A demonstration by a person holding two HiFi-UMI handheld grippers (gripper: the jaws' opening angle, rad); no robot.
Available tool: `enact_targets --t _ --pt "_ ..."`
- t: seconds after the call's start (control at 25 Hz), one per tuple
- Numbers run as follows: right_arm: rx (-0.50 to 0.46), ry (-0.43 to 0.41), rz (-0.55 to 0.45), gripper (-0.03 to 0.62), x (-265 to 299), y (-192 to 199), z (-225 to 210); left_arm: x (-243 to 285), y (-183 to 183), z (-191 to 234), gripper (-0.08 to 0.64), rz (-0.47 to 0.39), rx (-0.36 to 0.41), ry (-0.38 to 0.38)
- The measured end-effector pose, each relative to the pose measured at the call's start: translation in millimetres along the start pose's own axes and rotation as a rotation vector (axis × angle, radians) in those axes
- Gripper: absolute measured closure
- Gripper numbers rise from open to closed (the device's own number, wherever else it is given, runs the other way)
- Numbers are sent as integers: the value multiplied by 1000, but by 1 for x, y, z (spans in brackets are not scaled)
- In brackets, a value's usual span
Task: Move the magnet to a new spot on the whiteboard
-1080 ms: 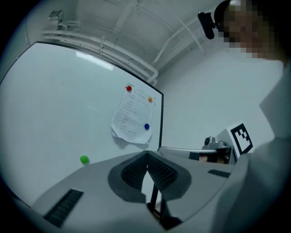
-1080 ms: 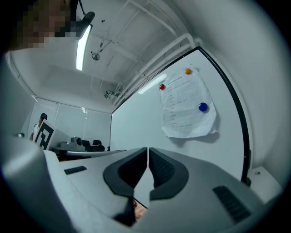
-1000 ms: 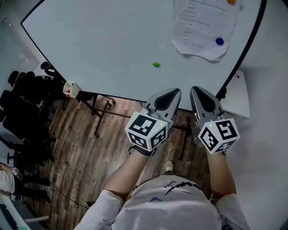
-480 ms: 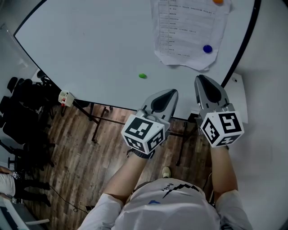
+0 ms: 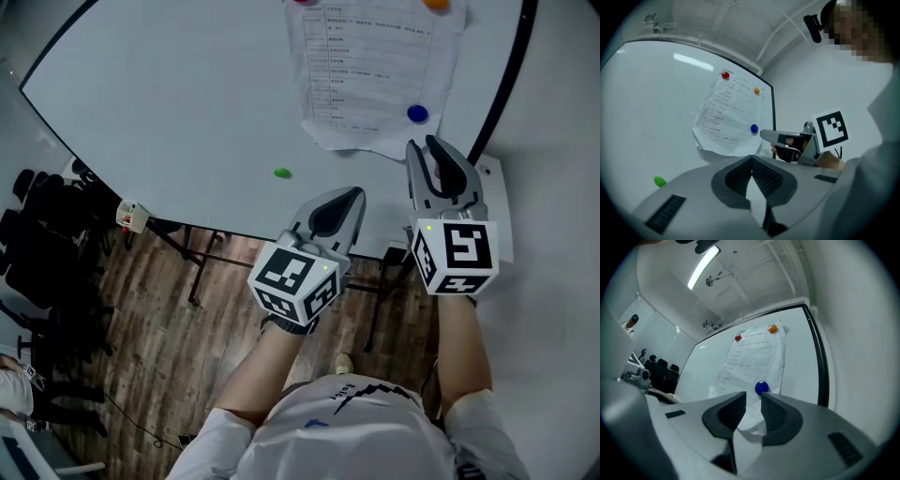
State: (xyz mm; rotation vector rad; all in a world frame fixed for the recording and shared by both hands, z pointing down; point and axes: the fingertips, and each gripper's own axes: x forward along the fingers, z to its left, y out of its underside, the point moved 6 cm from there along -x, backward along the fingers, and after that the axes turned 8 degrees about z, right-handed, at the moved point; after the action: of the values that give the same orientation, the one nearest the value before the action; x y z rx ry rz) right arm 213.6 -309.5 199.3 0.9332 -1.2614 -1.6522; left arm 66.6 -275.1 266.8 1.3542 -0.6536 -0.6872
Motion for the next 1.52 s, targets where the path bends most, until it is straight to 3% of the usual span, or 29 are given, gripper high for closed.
enact_targets --t 0.4,0.56,1.04,1.52 --pt "-301 214 38 445 27 -15 0 6 -2 8 549 13 16 27" --pt "-375 264 72 443 35 -12 4 4 0 16 549 16 8 25" --pt "-435 322 140 460 41 -11 5 0 3 27 549 15 -7 34" --pt "-410 306 116 462 39 -13 8 -9 7 31 549 16 -20 27"
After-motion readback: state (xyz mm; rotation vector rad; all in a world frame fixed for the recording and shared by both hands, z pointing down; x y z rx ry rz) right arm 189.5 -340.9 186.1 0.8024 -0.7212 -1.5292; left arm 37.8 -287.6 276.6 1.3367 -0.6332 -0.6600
